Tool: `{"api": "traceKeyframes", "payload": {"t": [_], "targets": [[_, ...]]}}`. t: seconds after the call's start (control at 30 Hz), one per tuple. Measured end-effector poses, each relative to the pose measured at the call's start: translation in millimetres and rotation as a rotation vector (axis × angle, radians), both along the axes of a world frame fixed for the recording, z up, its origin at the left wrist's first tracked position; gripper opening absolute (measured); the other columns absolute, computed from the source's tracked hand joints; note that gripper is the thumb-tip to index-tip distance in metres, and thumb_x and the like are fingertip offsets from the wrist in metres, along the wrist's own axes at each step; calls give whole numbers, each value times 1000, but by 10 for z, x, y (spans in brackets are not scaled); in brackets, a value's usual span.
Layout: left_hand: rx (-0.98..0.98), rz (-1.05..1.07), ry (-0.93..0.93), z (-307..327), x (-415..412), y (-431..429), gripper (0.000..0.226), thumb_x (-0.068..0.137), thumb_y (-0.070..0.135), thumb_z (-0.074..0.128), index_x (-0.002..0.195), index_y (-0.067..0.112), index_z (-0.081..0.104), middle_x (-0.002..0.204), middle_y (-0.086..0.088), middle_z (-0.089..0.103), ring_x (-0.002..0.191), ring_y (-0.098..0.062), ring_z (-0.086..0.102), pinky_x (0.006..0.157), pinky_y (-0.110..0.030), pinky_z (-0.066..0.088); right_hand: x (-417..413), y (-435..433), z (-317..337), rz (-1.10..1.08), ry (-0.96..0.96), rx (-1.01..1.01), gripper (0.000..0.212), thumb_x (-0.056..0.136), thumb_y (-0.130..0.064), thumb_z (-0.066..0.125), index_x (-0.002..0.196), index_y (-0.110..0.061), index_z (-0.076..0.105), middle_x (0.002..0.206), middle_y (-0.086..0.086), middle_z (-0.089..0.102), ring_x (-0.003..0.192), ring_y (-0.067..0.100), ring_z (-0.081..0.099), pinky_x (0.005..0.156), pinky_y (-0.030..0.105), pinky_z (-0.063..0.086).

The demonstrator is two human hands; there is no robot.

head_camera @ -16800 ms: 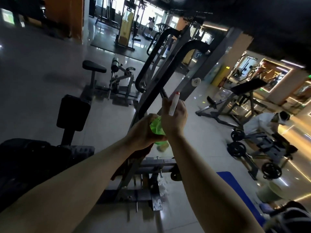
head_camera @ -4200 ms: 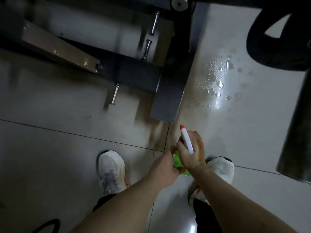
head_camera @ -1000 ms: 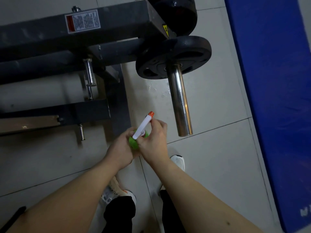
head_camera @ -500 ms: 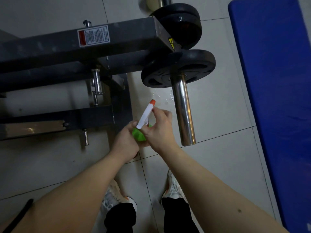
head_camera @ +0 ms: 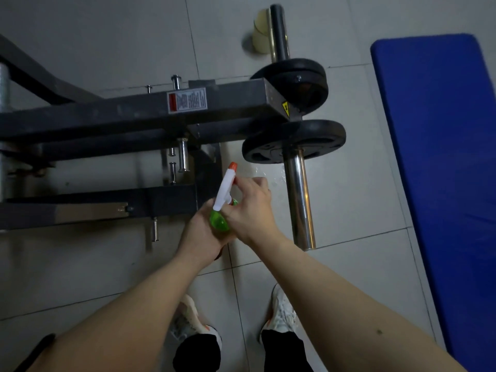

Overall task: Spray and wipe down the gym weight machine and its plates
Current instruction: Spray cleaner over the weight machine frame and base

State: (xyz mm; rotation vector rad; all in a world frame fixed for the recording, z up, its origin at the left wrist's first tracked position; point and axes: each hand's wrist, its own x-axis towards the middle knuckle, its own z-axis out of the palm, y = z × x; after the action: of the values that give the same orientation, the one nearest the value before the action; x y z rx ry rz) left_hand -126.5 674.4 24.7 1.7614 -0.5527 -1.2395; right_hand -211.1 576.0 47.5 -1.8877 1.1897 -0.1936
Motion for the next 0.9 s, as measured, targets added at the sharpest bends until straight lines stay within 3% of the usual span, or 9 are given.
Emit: {"api": "traceKeyframes", "payload": {"t": [0.07, 0.13, 0.27, 0.4, 0.47, 0.53, 0.7, 0.77, 0.9], "targets": [[-57, 101, 72, 5, -8, 41, 19, 90, 18, 55, 94, 18, 75, 90, -7, 70, 80, -19, 71, 61, -29, 59, 26, 37, -24, -16, 9, -12, 22, 88, -39, 69, 104, -24, 65, 88, -18, 53, 97, 11, 39, 89, 44, 45], [-33, 73, 99, -7, -17, 51, 19, 82, 23, 59, 93, 20, 74, 92, -6, 71, 87, -20, 67, 63, -31, 60, 29, 84, -86, -31, 31, 7, 17, 88, -36, 69, 99, -24, 66, 89, -12, 60, 96, 14, 44, 89, 46, 46], [177, -158, -99, -203, -106, 307, 42, 84, 16, 79, 120, 28, 61, 102, 14, 66, 90, 0, 62, 76, -15, 53, -102, 265, -148, -46, 88, 102, 45, 83, -37, 77, 122, -19, 63, 96, -19, 47, 112, 18, 43, 96, 37, 45], [179, -270, -83, -308, -210, 638, 36, 84, -6, 75, 107, 21, 68, 106, -2, 71, 94, -14, 67, 67, -20, 57, -366, 689, -280, -183, 105, 158, 40, 81, -32, 81, 115, -24, 62, 92, -25, 37, 111, 14, 42, 95, 42, 51], [258, -331, -57, -440, -256, 786, 59, 68, 26, 91, 121, 28, 66, 116, 10, 71, 103, -7, 68, 84, -31, 59, -504, 896, -331, -275, 106, 189, 37, 78, -31, 83, 105, -36, 58, 95, -20, 42, 106, 11, 41, 93, 39, 51], [365, -380, -77, -469, -305, 893, 77, 53, 55, 88, 124, 43, 62, 116, 22, 69, 104, -5, 68, 93, -35, 56, -622, 1065, -341, -383, 93, 264, 42, 77, -30, 86, 95, -44, 50, 98, -18, 43, 106, 13, 47, 90, 33, 50], [388, -389, -88, -541, -499, 1028, 78, 46, 66, 79, 118, 64, 49, 116, 20, 68, 105, -13, 67, 94, -37, 55, -752, 1374, -389, -541, 116, 318, 25, 77, -39, 82, 78, -40, 58, 86, -6, 54, 93, 21, 57, 82, 43, 54], [399, -438, -89, -507, -506, 1055, 82, 52, 58, 81, 128, 50, 52, 119, 20, 66, 108, -12, 65, 97, -35, 53, -781, 1392, -392, -542, 113, 330, 26, 76, -36, 84, 81, -37, 58, 88, -8, 52, 95, 20, 56, 77, 34, 53], [387, -445, -61, -476, -496, 1079, 67, 51, 51, 85, 113, 43, 62, 116, 22, 66, 103, -14, 68, 85, -42, 60, -859, 1312, -334, -505, 95, 394, 46, 77, -34, 86, 101, -43, 48, 106, -13, 42, 99, 8, 51, 70, 7, 38]]}}
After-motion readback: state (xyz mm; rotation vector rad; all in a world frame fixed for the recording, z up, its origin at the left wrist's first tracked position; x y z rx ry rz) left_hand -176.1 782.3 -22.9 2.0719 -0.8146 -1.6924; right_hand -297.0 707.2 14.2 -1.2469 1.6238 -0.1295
